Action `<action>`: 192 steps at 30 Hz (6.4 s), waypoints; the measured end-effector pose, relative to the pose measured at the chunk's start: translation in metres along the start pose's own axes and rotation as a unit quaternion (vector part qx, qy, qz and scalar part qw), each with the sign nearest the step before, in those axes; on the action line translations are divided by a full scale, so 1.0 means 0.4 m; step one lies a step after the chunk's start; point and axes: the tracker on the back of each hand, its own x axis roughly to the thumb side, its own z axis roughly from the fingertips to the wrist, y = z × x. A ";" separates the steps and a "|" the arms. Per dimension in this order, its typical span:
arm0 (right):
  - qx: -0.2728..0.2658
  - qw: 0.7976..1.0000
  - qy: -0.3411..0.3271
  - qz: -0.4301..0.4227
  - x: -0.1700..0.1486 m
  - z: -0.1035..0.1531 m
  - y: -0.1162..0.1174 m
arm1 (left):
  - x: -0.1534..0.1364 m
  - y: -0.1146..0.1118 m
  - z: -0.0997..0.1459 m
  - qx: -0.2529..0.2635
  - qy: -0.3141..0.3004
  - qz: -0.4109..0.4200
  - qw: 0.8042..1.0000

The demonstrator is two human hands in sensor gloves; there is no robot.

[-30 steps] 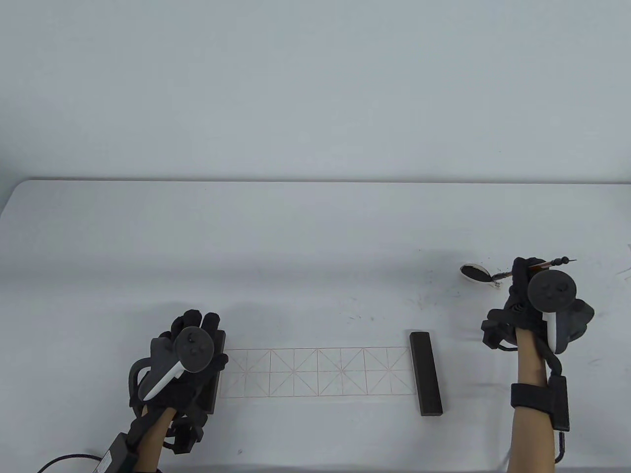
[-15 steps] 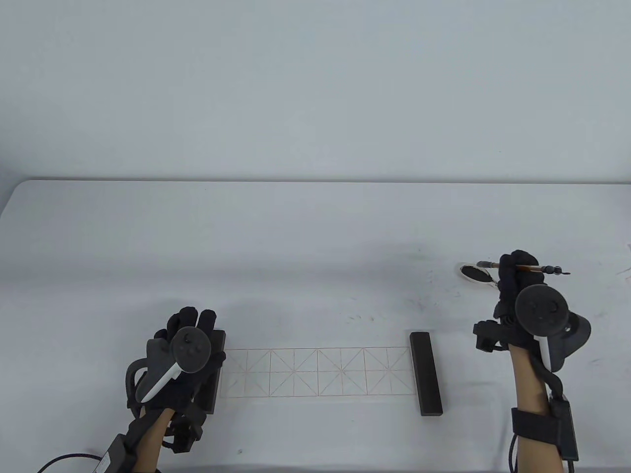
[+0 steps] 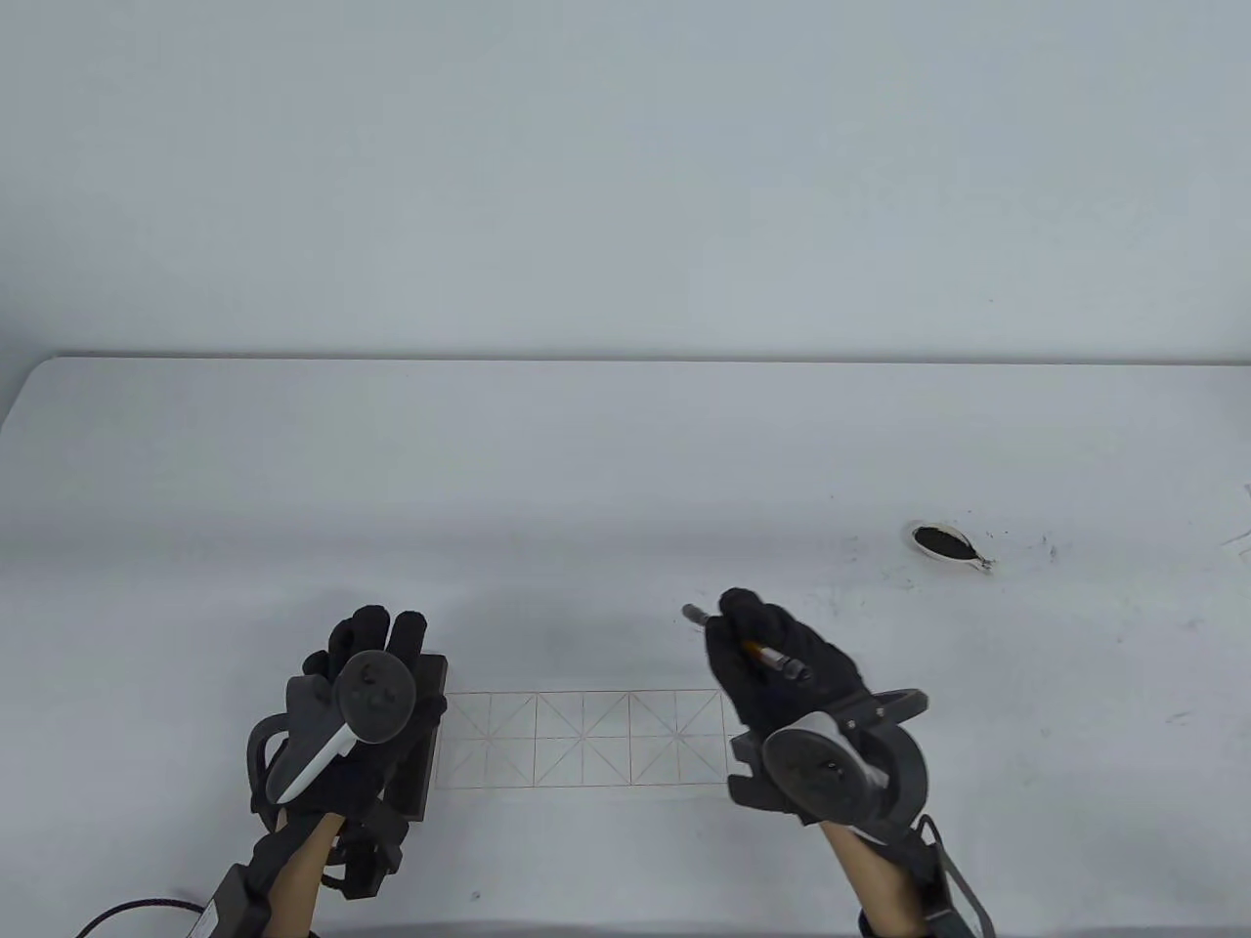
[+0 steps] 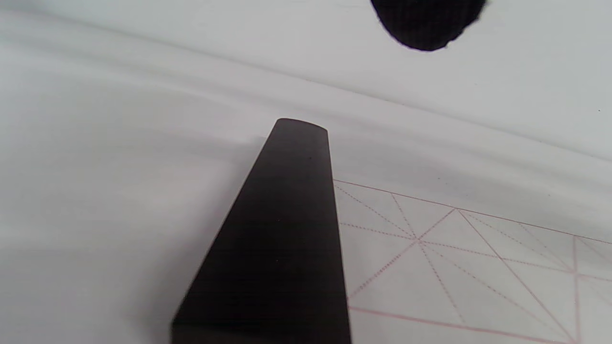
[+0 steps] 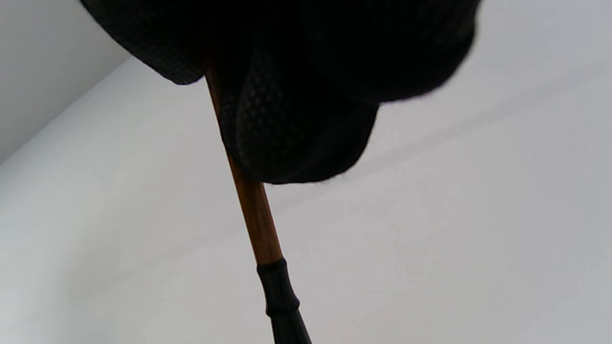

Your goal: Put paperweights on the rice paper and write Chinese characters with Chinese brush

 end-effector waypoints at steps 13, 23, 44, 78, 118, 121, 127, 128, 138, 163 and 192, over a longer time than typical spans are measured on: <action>0.062 0.993 -0.093 -0.035 0.247 0.047 0.164 | -0.002 0.003 0.001 0.006 -0.001 0.005 1.000; 0.121 0.987 -0.103 -0.029 0.303 0.107 0.252 | -0.006 0.002 -0.002 0.002 0.005 0.010 1.000; 0.165 0.978 -0.127 -0.017 0.322 0.145 0.291 | -0.002 0.004 -0.004 -0.011 0.006 0.011 1.000; 0.235 0.968 -0.004 -0.082 0.221 0.128 0.279 | -0.002 0.004 -0.002 -0.022 0.008 0.013 1.000; 0.200 0.978 0.028 -0.050 0.079 0.118 0.171 | 0.004 0.004 0.000 -0.025 0.007 0.006 1.000; 0.209 0.976 0.029 -0.047 0.074 0.122 0.177 | 0.006 0.003 0.000 -0.026 0.006 0.004 1.000; 0.220 0.973 0.038 -0.056 0.065 0.125 0.186 | 0.009 -0.001 -0.002 -0.031 0.004 0.002 1.000; 0.222 0.973 0.037 -0.056 0.065 0.126 0.188 | 0.009 -0.001 -0.002 -0.031 0.005 0.002 1.000; 0.236 0.970 0.036 -0.038 0.067 0.125 0.190 | 0.009 -0.002 -0.003 -0.032 0.005 0.003 0.999; 0.266 0.957 0.029 -0.109 0.069 0.126 0.205 | 0.009 -0.004 -0.004 -0.035 0.003 0.002 0.999; 0.220 0.972 0.055 -0.065 0.067 0.134 0.170 | 0.006 -0.005 -0.004 -0.038 0.005 0.004 0.999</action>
